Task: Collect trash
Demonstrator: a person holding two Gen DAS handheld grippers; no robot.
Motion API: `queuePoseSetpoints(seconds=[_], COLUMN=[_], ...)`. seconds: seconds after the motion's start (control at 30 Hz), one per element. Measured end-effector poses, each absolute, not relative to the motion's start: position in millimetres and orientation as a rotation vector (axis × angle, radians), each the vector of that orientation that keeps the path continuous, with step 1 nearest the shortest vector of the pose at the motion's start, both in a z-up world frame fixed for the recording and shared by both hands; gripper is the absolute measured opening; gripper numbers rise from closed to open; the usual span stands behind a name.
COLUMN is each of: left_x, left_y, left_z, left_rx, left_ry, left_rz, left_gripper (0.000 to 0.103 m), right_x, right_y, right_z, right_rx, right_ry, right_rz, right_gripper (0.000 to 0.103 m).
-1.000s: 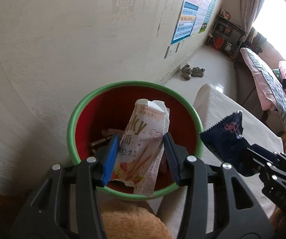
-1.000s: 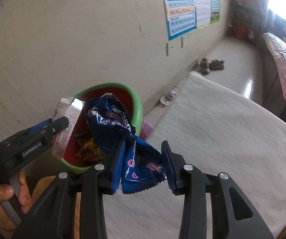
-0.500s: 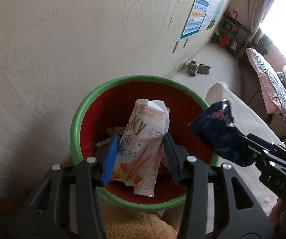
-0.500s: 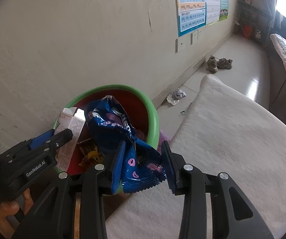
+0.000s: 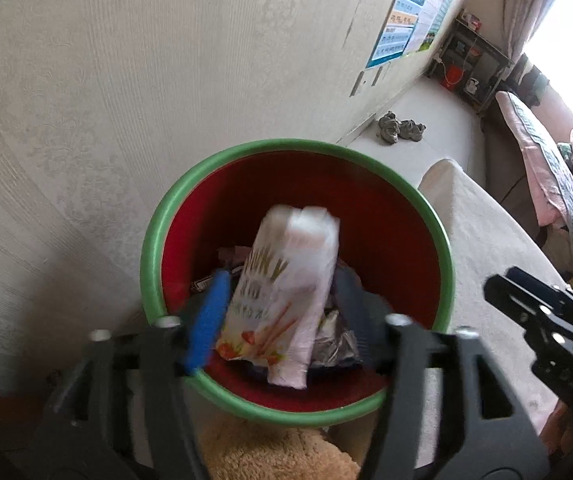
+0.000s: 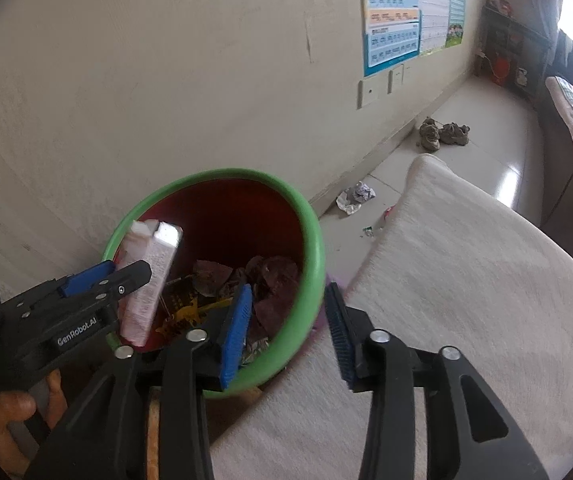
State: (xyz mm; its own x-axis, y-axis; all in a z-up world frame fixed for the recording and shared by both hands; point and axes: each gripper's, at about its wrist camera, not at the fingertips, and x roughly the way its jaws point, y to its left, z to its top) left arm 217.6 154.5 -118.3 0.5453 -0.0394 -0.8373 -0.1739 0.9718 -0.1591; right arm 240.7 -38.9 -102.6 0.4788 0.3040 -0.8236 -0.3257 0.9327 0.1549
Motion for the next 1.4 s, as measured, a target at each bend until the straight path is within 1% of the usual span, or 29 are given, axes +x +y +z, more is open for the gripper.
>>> queuePoseSetpoints(seconds=[0.07, 0.1, 0.13, 0.17, 0.2, 0.27, 0.37, 0.43, 0.47, 0.6, 0.67, 0.77, 0.9, 1.2, 1.4], left_x=[213, 210, 207, 204, 200, 192, 181, 174, 169, 147, 140, 125, 110, 105, 109], left_y=[149, 144, 140, 133, 125, 103, 66, 39, 25, -25, -41, -58, -70, -82, -82], left_z=[-112, -108, -104, -100, -94, -78, -54, -37, -27, 4, 12, 20, 23, 23, 17], left_rx=[-0.232, -0.240, -0.248, -0.256, -0.261, -0.262, -0.259, -0.233, -0.210, -0.117, -0.097, -0.094, -0.078, -0.010, 0.002], left_ry=[0.966, 0.954, 0.940, 0.921, 0.894, 0.826, 0.721, 0.646, 0.597, 0.449, 0.420, 0.394, 0.405, 0.388, 0.422], left_rz=[0.066, 0.052, 0.037, 0.020, 0.002, -0.035, -0.087, -0.120, -0.134, -0.154, -0.156, -0.184, -0.226, -0.216, -0.214], left_gripper=[0.072, 0.074, 0.082, 0.085, 0.086, 0.093, 0.097, 0.097, 0.097, 0.097, 0.097, 0.097, 0.097, 0.097, 0.097], right_x=[231, 226, 220, 214, 210, 195, 167, 146, 132, 86, 74, 66, 57, 61, 65], right_y=[-54, -63, -75, -87, -96, -120, -157, -180, -193, -229, -244, -257, -273, -278, -281], right_z=[-98, -95, -92, -88, -84, -72, -48, -30, -21, 6, 11, 12, 11, 2, -1], right_rx=[-0.020, -0.014, 0.003, 0.026, 0.043, 0.078, 0.102, 0.120, 0.130, 0.161, 0.169, 0.132, 0.176, 0.161, 0.161], right_ry=[0.980, 0.972, 0.963, 0.953, 0.943, 0.902, 0.807, 0.722, 0.657, 0.414, 0.356, 0.378, 0.380, 0.474, 0.510], right_rz=[0.365, 0.356, 0.345, 0.335, 0.326, 0.294, 0.228, 0.182, 0.154, 0.040, -0.023, -0.089, -0.121, -0.211, -0.250], right_gripper=[0.058, 0.060, 0.064, 0.070, 0.073, 0.084, 0.090, 0.092, 0.097, 0.097, 0.097, 0.097, 0.097, 0.096, 0.096])
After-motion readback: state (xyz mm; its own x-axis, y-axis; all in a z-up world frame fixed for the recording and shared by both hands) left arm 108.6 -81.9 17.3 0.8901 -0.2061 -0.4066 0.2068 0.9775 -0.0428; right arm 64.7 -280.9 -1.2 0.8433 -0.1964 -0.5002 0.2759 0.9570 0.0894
